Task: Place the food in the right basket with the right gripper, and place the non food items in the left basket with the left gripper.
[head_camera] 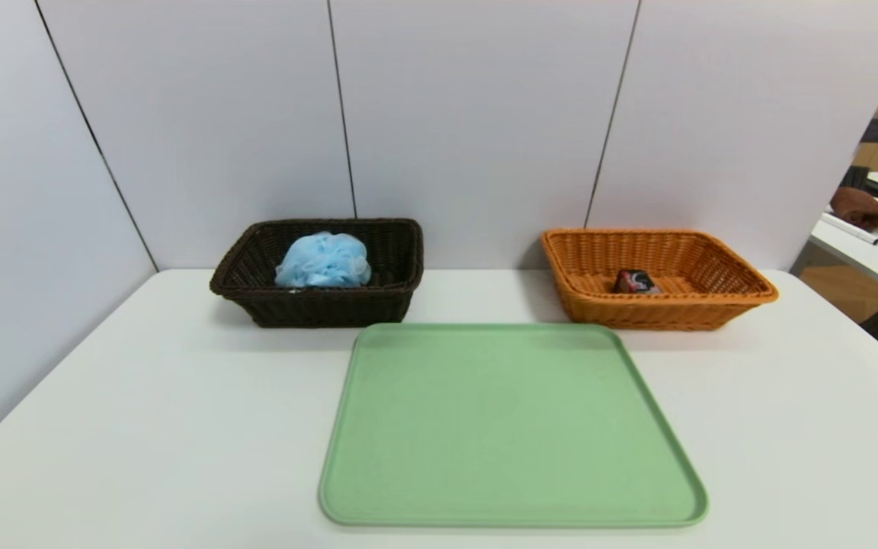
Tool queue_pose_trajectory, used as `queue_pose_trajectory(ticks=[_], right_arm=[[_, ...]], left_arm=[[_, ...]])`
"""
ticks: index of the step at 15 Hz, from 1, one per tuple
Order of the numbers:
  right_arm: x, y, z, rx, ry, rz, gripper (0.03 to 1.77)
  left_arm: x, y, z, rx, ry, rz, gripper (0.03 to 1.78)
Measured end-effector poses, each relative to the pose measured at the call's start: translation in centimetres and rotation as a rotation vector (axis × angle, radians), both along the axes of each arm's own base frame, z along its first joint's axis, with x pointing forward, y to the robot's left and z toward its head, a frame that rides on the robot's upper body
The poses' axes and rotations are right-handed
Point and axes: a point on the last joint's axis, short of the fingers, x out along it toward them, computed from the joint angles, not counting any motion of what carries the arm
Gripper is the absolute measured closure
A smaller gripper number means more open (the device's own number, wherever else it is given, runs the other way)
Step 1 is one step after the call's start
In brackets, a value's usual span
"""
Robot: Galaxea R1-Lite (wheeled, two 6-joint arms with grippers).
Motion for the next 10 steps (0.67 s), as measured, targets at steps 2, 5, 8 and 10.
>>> queue_pose_trajectory(ticks=[2, 5, 8, 10], right_arm=[[-0.3, 0.2, 0.5, -0.031, -0.022, -0.043, 0.10], [-1.2, 0.6, 0.3, -0.051, -0.047, -0.074, 0.10], [-2.1, 0.9, -0.6, -0.060, -0.055, -0.036, 0.10], [-2.4, 0.9, -1.2, -0.054, -0.074, -0.004, 0.10]], left_arm=[[-0.1, 0.0, -0.3, -0.001, 0.000, 0.000, 0.12], [-0.2, 0.0, -0.5, -0.003, -0.005, 0.000, 0.12], [-0.3, 0.0, -0.8, -0.005, -0.013, 0.003, 0.12], [-0.4, 0.0, -1.1, -0.006, -0.021, 0.003, 0.12]])
